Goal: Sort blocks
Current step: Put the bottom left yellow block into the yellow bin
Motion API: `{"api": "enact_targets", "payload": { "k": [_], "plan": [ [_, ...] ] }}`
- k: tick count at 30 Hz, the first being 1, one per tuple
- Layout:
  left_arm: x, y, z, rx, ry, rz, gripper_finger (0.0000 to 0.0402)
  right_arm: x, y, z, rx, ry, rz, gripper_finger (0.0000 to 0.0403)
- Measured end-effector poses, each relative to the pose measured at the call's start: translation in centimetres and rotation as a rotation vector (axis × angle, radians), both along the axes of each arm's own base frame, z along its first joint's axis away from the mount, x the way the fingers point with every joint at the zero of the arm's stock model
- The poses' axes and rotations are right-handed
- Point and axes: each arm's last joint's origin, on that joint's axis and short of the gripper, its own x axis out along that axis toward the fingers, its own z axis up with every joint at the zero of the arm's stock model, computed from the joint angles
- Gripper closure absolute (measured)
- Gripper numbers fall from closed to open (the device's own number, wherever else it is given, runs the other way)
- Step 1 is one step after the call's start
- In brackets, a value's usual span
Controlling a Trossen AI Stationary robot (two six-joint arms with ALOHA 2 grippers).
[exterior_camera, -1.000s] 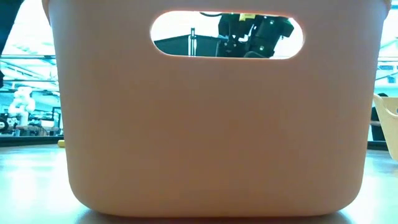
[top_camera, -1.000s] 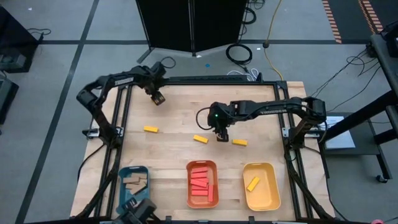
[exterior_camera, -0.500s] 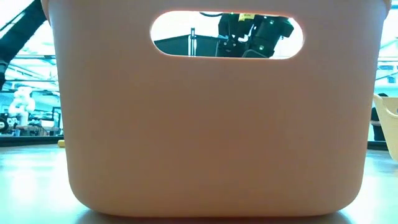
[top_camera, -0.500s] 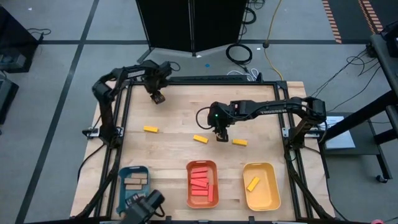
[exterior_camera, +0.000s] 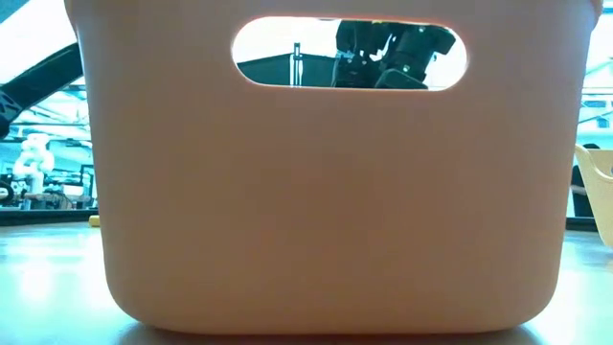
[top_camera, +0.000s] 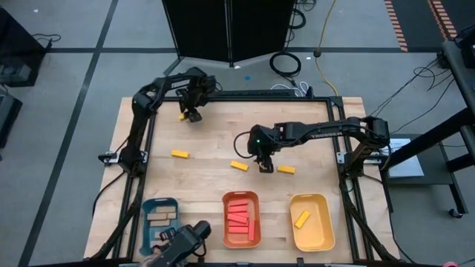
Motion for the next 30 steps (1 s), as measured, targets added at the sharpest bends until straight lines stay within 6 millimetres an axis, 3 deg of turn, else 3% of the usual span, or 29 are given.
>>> {"api": "enact_targets", "payload": {
  "k": [15,21,24,30],
  "plan": [
    [0.6,0.3,0.4,-0.047,0.066,-0.010,0.0233,-0.1,1.7,-0.1,0.002,0.030,0.052,0.0209],
    [0.8,-0.3,4.2,0.030,-0.035,0.001,0.0233,-0.1,1.9,-0.2,-0.002,0.032,0.064,0.0209],
    [1.4,-0.1,5.7,0.091,-0.236,0.075,0.0233,-0.1,1.9,-0.2,-0.002,0.031,0.064,0.0209],
    [2.9,0.5,6.3,0.182,-0.419,0.020,0.0233,-0.1,1.9,-0.1,0.000,0.026,0.060,0.0209]
  ]
}}
